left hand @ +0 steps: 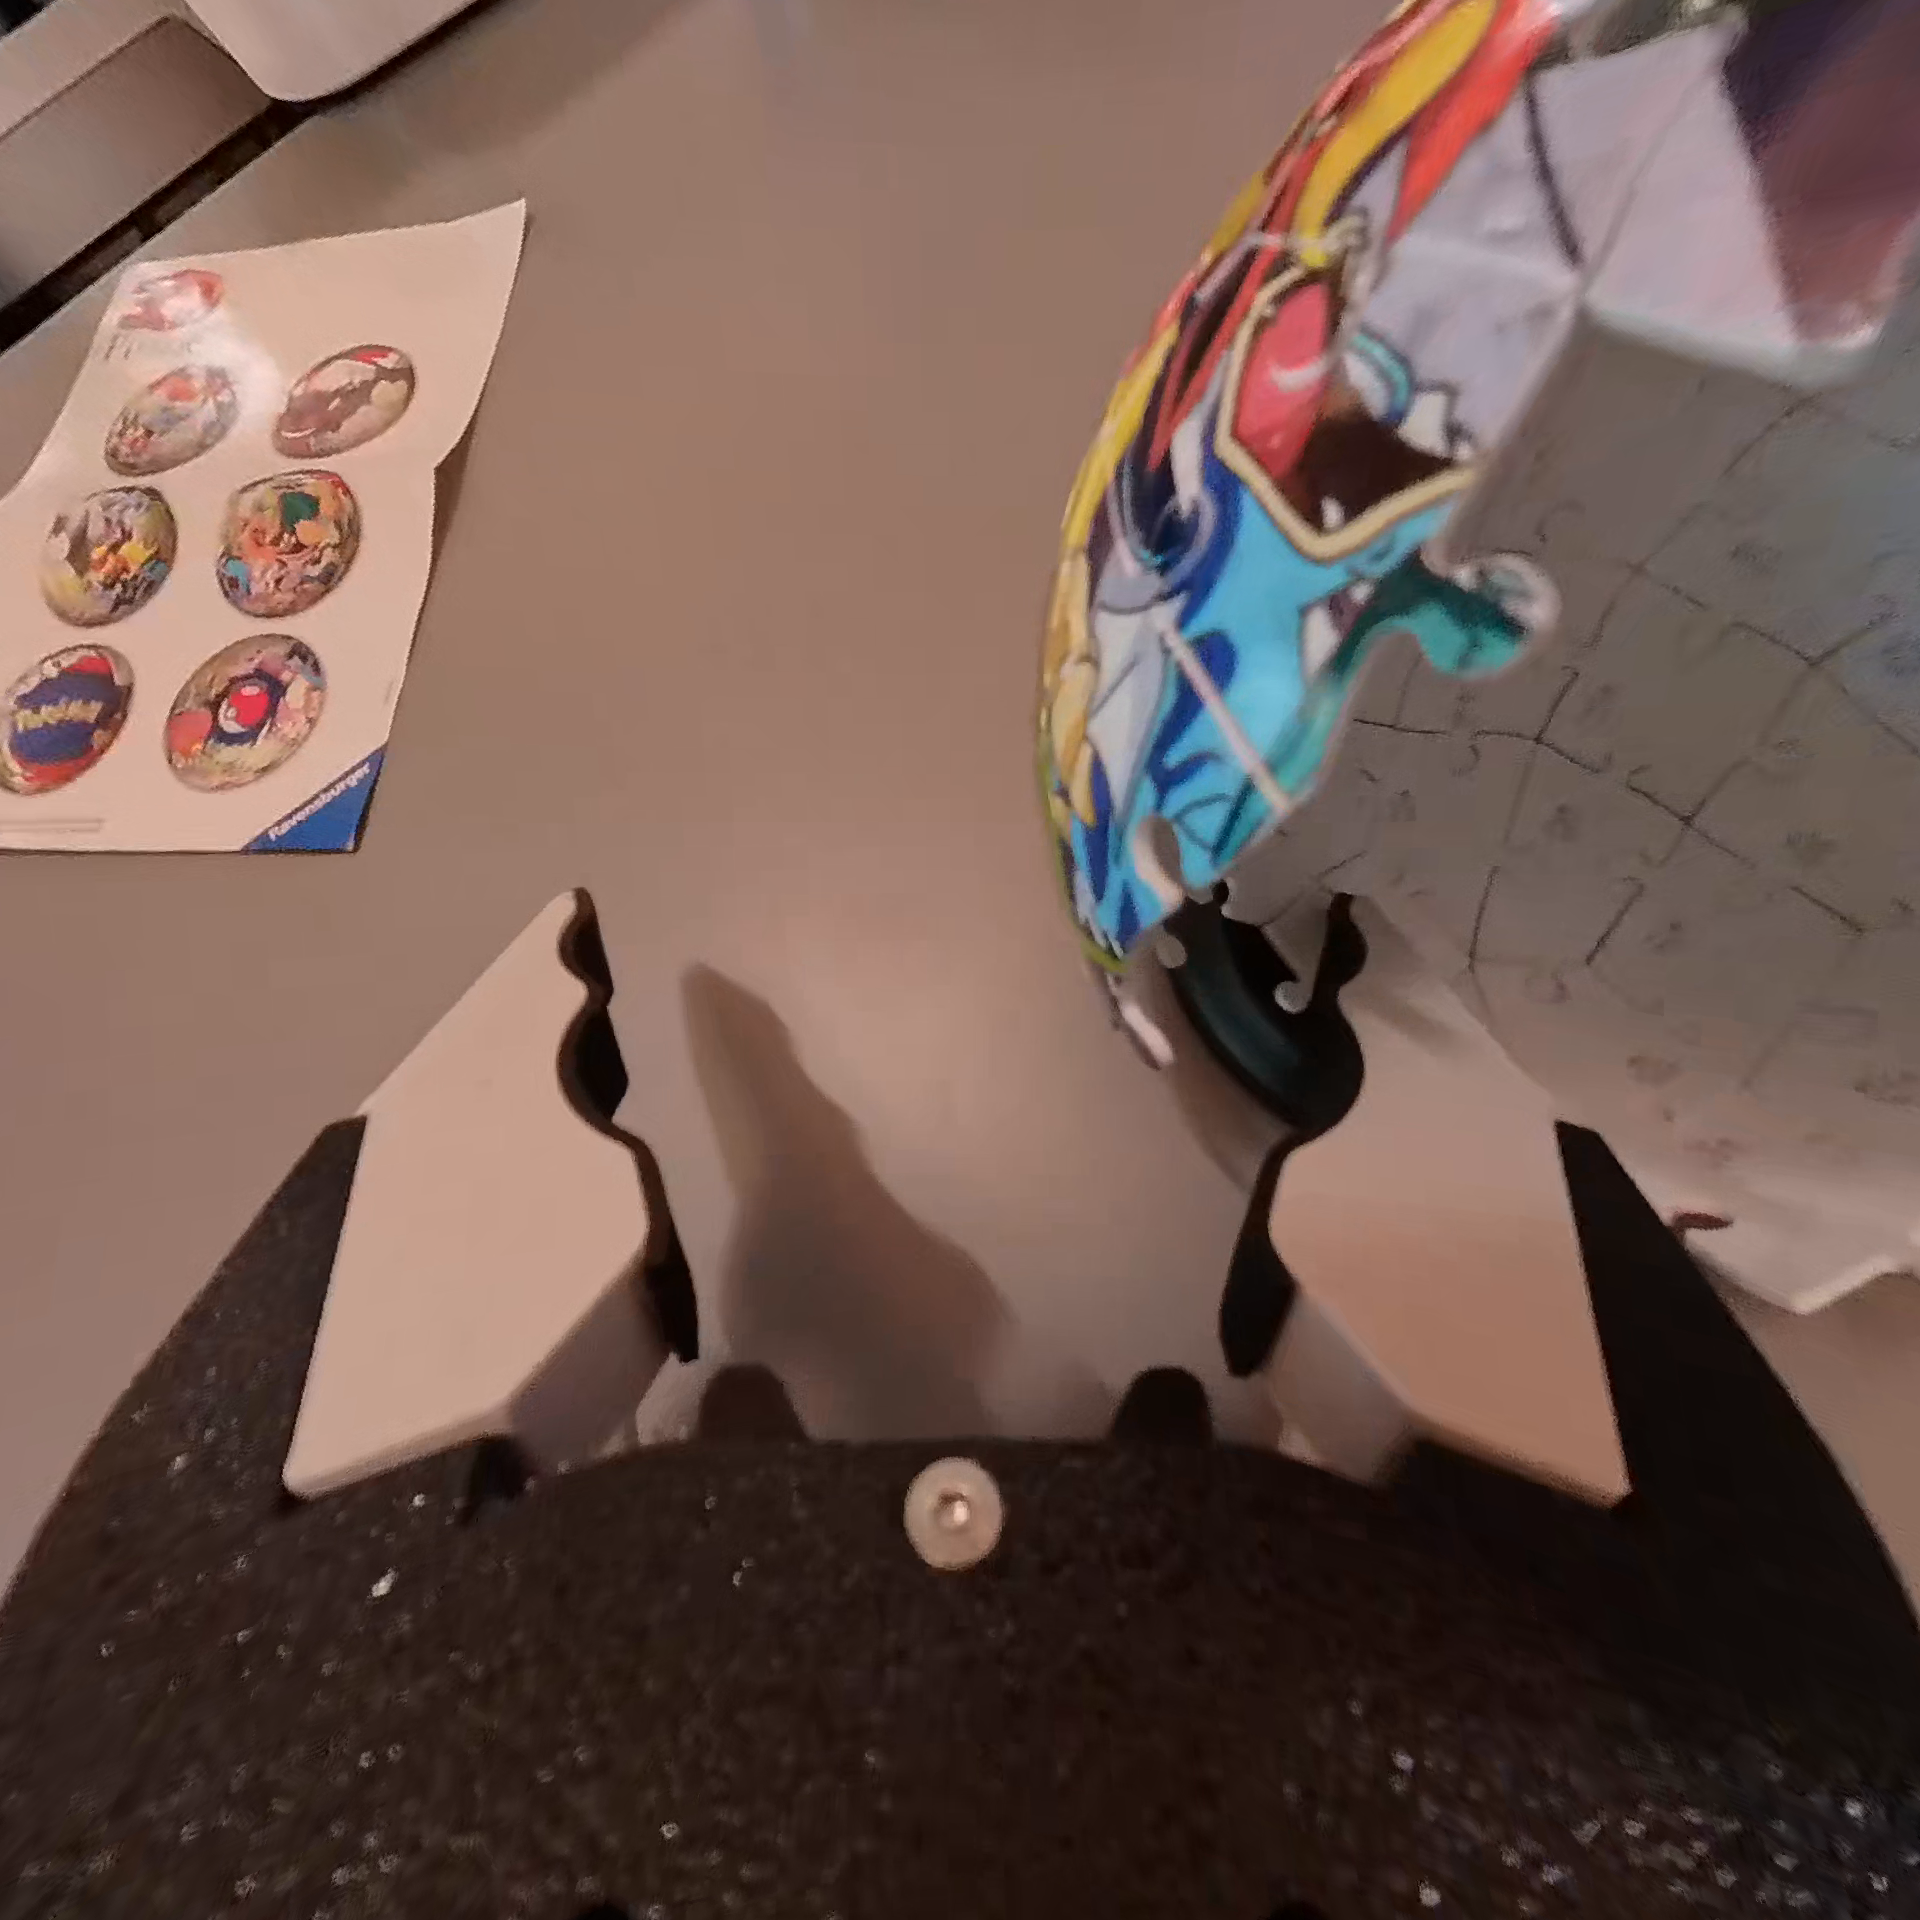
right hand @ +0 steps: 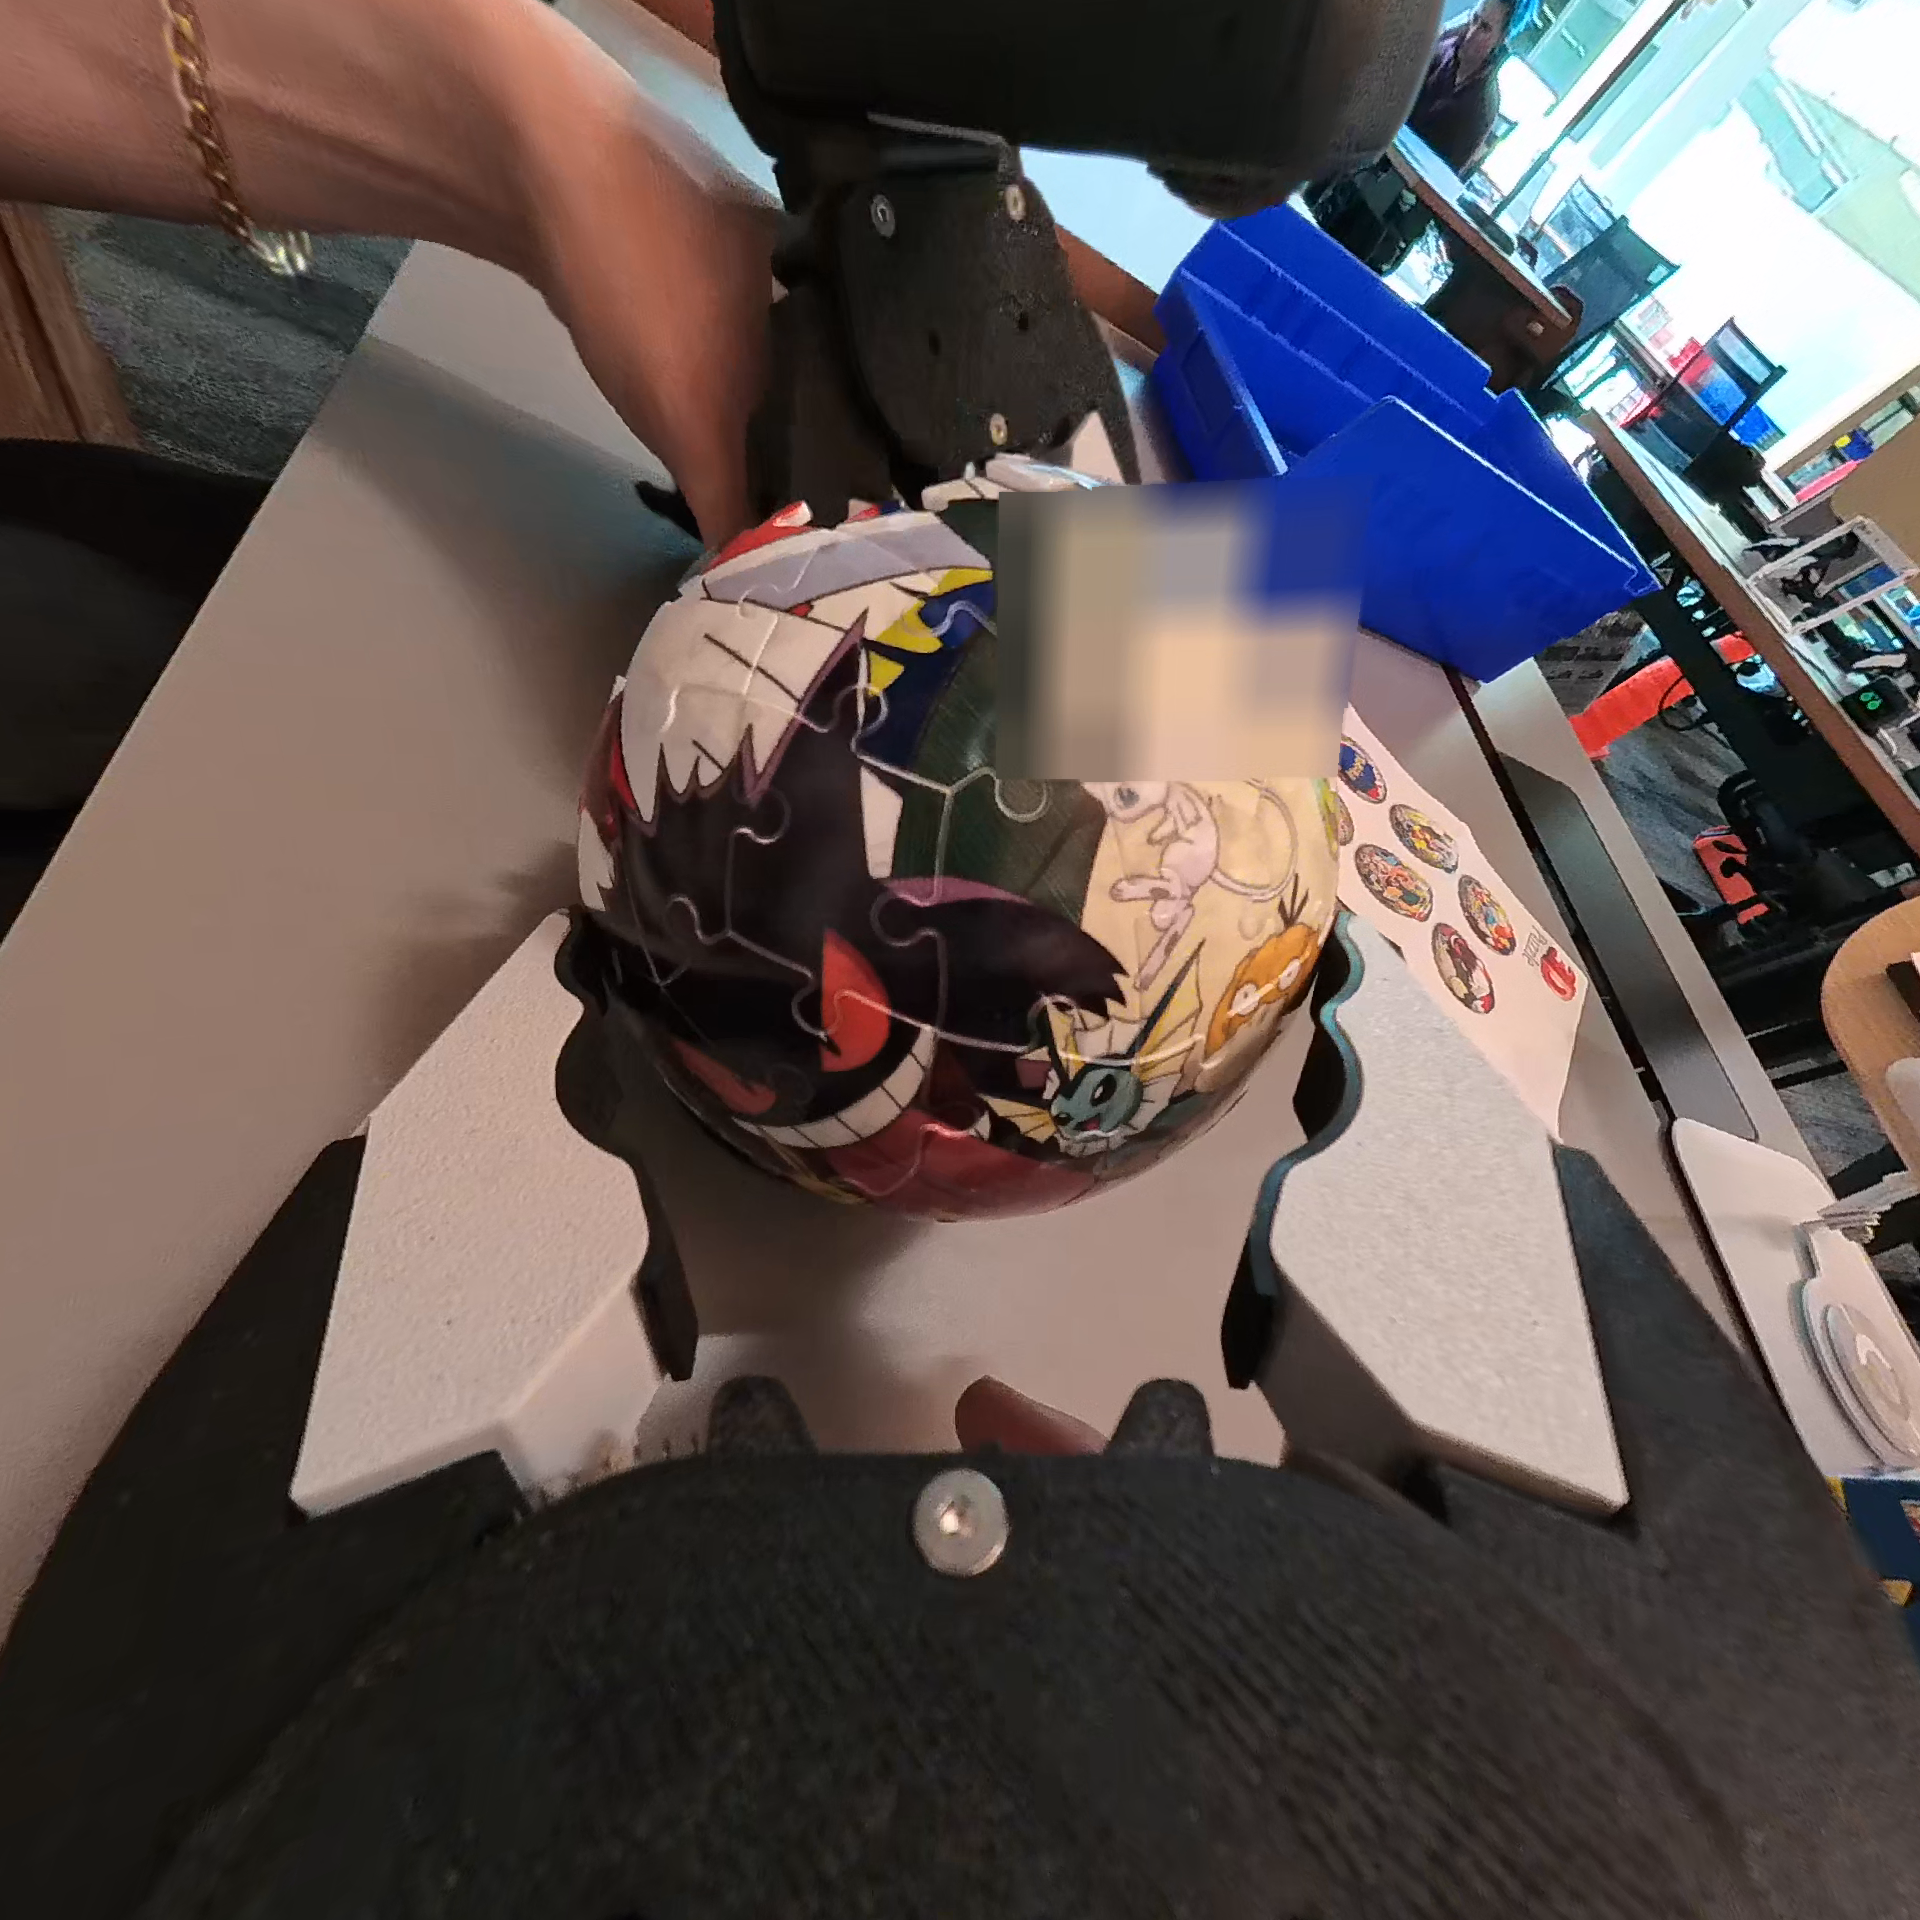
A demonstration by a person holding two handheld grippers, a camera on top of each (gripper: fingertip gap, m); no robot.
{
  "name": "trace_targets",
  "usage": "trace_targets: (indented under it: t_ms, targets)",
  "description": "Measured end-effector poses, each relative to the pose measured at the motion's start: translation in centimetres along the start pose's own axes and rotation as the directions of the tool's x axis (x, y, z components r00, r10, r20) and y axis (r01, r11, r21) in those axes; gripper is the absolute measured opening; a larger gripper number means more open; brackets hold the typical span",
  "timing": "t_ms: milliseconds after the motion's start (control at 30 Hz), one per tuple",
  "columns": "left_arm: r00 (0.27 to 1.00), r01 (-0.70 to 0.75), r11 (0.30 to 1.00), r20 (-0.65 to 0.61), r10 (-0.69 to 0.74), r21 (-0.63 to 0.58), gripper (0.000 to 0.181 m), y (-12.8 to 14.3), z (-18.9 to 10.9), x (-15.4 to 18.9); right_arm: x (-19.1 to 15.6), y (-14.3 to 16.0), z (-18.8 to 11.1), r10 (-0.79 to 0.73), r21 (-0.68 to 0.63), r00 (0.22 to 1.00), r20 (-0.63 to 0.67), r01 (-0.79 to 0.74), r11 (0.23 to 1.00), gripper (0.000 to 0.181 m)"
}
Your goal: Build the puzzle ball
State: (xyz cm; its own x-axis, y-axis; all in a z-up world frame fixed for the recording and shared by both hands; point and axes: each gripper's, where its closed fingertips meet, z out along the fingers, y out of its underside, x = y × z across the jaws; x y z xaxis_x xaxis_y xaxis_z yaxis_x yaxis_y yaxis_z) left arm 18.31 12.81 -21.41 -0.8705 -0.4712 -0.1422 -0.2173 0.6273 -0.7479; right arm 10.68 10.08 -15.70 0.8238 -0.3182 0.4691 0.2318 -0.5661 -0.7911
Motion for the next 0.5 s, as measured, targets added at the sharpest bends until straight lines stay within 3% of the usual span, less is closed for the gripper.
trace_targets:
  t_ms: [267, 500]
  targets:
    - [0.998, 0.028, 1.000, -0.053, -0.028, 0.000, 0.129, 0.4, 0.3, 0.3, -0.7, 1.7, -0.1, 0.025, -0.041, 0.999, -0.038, -0.026, 0.999, 0.141]
    - [0.998, 0.026, 1.000, -0.058, -0.026, -0.004, 0.139, 0.2, 0.8, 0.0, -0.1, 1.7, 1.7, 0.067, -0.027, 0.997, -0.032, -0.068, 0.997, 0.145]
